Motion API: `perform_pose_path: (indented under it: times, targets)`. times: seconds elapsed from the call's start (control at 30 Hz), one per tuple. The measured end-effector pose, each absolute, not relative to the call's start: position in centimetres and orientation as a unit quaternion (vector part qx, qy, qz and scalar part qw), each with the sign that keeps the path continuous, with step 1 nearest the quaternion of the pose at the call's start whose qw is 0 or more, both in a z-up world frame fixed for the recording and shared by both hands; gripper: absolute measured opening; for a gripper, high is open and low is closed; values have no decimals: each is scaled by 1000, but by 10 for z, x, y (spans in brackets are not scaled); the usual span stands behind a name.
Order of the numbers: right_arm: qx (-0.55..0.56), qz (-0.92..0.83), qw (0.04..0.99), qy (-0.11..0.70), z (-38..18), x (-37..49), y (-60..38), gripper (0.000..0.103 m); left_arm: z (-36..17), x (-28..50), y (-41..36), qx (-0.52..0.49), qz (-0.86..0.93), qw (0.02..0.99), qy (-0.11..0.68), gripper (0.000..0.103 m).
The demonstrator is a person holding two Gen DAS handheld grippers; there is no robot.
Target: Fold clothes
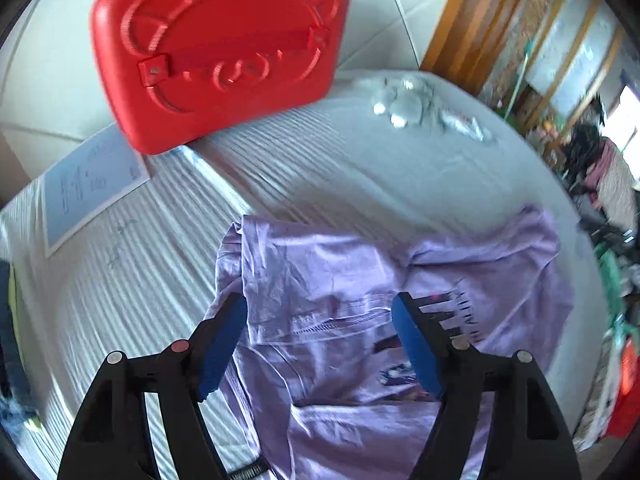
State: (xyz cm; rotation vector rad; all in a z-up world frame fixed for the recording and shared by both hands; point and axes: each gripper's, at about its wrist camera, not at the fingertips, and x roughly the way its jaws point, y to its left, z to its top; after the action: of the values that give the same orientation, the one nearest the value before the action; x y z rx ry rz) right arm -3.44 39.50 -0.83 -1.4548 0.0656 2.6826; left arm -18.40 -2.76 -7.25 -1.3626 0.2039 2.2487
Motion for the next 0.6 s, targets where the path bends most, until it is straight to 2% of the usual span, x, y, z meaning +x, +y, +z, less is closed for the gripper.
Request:
perform_pose_path:
  times: [0.27, 0.5, 0.6]
  targets:
    - [-465, 882, -79, 9, -5, -58, 311, 25, -106, -215, -32, -518, 825, 214, 77, 74]
    - [-467, 862, -182, -79, -34, -107, 219, 25, -115, -231, -34, -534, 811, 235, 48, 74]
    - [-472, 852, -199, -108, -48, -123, 201, 25, -119, -233, -29, -541, 805, 238, 58, 74]
